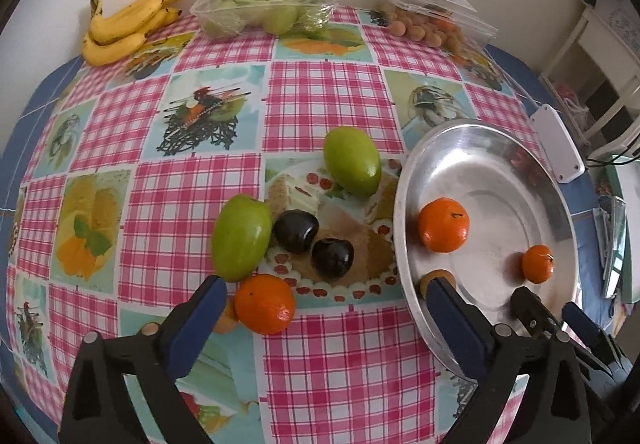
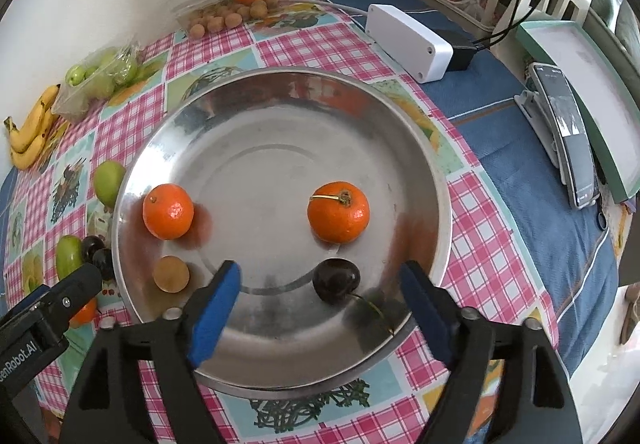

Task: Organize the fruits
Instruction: 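Withdraw both grippers from the bowl back toward the fruit pile, then grasp a small brown kiwi with the left gripper while the right gripper grasps a tangerine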

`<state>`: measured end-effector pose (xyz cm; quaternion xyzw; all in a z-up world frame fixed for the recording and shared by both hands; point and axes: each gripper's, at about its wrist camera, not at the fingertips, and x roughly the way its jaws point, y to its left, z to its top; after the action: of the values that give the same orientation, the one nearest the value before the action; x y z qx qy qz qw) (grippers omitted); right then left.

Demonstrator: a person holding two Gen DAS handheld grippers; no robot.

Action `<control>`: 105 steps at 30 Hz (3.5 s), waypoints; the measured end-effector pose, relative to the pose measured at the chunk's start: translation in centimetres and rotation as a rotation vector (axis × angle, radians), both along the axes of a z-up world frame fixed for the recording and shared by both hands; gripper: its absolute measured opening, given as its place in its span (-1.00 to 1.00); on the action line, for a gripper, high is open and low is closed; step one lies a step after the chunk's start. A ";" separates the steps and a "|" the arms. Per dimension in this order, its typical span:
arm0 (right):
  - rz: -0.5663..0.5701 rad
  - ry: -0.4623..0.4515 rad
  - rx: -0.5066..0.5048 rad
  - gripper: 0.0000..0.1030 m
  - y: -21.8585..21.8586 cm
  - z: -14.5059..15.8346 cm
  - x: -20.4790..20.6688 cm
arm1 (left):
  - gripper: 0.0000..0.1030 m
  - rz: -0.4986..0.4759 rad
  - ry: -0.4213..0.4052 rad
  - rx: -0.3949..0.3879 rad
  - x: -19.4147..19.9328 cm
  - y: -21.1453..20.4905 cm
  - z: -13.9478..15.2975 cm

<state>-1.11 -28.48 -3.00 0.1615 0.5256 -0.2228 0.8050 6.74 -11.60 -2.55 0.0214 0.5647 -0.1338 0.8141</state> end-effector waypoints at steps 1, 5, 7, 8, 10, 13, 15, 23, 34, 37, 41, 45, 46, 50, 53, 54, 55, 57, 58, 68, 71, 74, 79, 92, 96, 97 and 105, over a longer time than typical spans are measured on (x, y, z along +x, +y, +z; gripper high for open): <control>0.005 -0.001 -0.002 0.71 0.1 0.0 0.1 | 1.00 0.003 -0.006 0.008 0.0 0.0 0.0; 0.017 -0.001 -0.004 0.71 0.2 -0.2 0.2 | 1.00 0.013 -0.009 0.024 0.2 0.2 -0.2; 0.019 0.003 -0.005 0.72 0.2 -0.4 0.3 | 1.00 0.024 -0.016 0.032 0.3 0.3 -0.3; 0.020 0.004 -0.004 0.73 0.2 -0.5 0.3 | 1.00 0.028 -0.019 0.038 0.3 0.4 -0.4; 0.022 0.003 -0.006 0.89 0.1 -0.6 0.4 | 1.00 0.037 -0.023 0.057 0.4 0.6 -0.6; 0.033 0.000 -0.014 0.93 0.1 -0.6 0.5 | 1.00 0.052 -0.006 0.063 0.6 1.0 -0.9; 0.039 0.004 -0.019 0.93 0.2 -0.6 0.6 | 1.00 0.057 0.000 0.061 0.7 1.1 -1.0; 0.043 0.017 -0.029 0.93 0.5 -0.6 0.6 | 1.00 0.055 0.001 0.072 0.6 1.1 -0.9; 0.107 0.026 -0.052 0.93 2.4 0.7 0.7 | 1.00 0.069 0.027 0.037 0.0 2.1 -0.4; 0.134 0.033 -0.052 0.93 3.4 0.9 0.9 | 1.00 0.103 0.032 0.020 0.0 3.4 -0.2; 0.156 0.028 -0.027 0.93 4.6 1.2 1.0 | 1.00 0.161 0.037 -0.007 0.1 5.8 0.2; 0.184 0.022 -0.012 0.93 6.0 1.5 1.4 | 1.00 0.221 0.044 -0.022 0.2 8.4 0.3; 0.193 0.024 -0.017 0.93 6.5 1.6 1.5 | 1.00 0.236 0.047 -0.028 0.2 9.0 0.3; 0.231 0.021 -0.006 0.93 8.3 1.7 1.9 | 1.00 0.279 0.044 -0.048 0.3 11.3 0.5; 0.260 0.003 -0.007 0.93 9.8 1.9 2.2 | 1.00 0.297 0.016 -0.045 0.2 12.7 1.0; 0.269 -0.004 -0.007 0.93 10.3 1.9 2.4 | 1.00 0.301 0.011 -0.040 0.2 12.9 1.1; 0.275 -0.009 -0.004 0.93 10.8 1.9 2.5 | 1.00 0.308 0.007 -0.036 0.3 13.5 1.1; 0.285 -0.019 0.017 0.93 11.6 1.8 2.8 | 1.00 0.320 0.001 -0.040 0.4 14.2 1.2; 0.288 -0.023 0.028 0.93 11.9 1.8 3.0 | 1.00 0.328 0.000 -0.040 0.4 14.6 1.1; 0.345 -0.050 0.105 0.93 15.5 1.3 4.7 | 1.00 0.352 0.016 -0.055 0.9 16.2 0.6; 0.357 -0.056 0.135 0.93 16.3 1.1 5.1 | 1.00 0.354 0.027 -0.067 1.2 16.4 0.2; 0.352 -0.054 0.142 0.93 16.7 0.8 5.5 | 1.00 0.345 0.037 -0.071 1.4 16.3 -0.2; 0.324 -0.048 0.170 0.93 16.4 0.0 5.9 | 1.00 0.307 0.063 -0.083 1.7 15.5 -0.8; 0.323 -0.041 0.199 0.35 16.6 -1.5 7.1 | 0.98 0.331 0.114 -0.144 2.5 15.4 -2.3; 0.331 -0.048 0.209 0.19 16.8 -1.7 7.3 | 0.92 0.317 0.123 -0.137 2.7 14.9 -2.8; 0.333 -0.052 0.211 0.15 16.8 -1.7 7.4 | 0.88 0.317 0.132 -0.143 2.8 14.9 -3.0; 0.337 -0.062 0.241 -0.27 16.8 -1.9 7.7 | 0.71 0.319 0.152 -0.168 3.0 14.7 -3.4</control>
<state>6.59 -11.67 -4.88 0.1731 0.5430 -0.0156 0.8216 9.78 3.05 -5.95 -0.1466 0.6076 -0.0510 0.7789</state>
